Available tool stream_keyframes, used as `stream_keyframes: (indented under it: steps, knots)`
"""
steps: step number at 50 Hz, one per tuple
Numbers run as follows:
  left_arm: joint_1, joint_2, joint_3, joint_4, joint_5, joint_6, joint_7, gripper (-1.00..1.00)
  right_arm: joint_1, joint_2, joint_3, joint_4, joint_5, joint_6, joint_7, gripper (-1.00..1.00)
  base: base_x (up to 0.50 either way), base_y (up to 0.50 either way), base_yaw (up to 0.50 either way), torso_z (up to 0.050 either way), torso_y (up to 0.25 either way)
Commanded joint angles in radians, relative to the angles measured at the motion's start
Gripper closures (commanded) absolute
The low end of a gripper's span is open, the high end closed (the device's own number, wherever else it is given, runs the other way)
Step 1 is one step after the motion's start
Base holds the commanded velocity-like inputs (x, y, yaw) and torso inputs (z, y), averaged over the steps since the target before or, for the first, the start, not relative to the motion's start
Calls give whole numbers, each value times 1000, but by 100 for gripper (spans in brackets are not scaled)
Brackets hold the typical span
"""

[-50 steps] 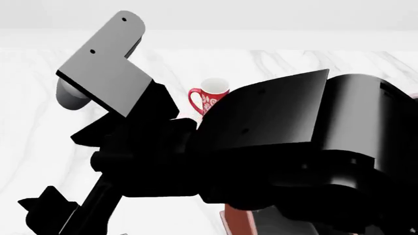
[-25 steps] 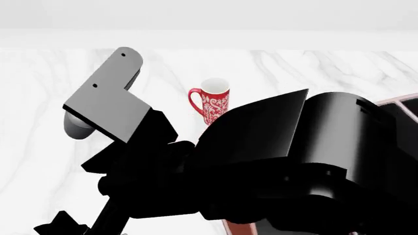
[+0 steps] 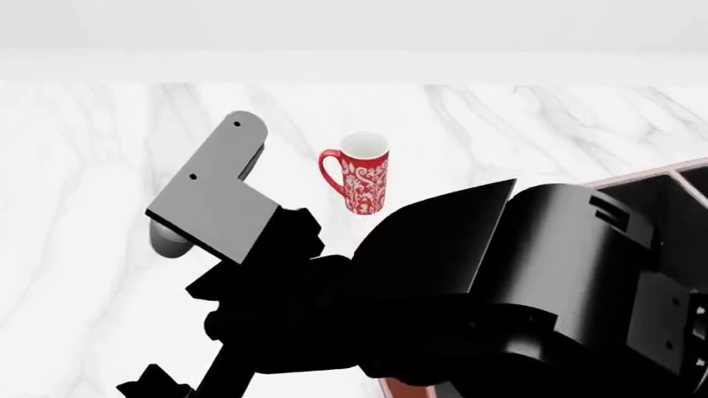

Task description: Pick up the book and place it in the left compartment of the caddy.

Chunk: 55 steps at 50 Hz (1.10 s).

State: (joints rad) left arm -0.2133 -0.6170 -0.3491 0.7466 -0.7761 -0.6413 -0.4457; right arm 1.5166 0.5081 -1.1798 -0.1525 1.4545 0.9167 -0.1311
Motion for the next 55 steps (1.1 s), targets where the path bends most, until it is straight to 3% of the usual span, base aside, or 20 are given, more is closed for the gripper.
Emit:
stream_keyframes:
  steps: [1, 55]
  knots:
    - [2, -2, 1, 5, -2, 2, -2, -100, -10, 13, -27, 2, -57, -5, -4, -100, 0, 0, 0, 0, 0]
    - [16, -15, -24, 24, -33, 9, -7, -100, -146, -107, -92, 200, -218, -158, -111, -100, 0, 0, 0, 0, 0]
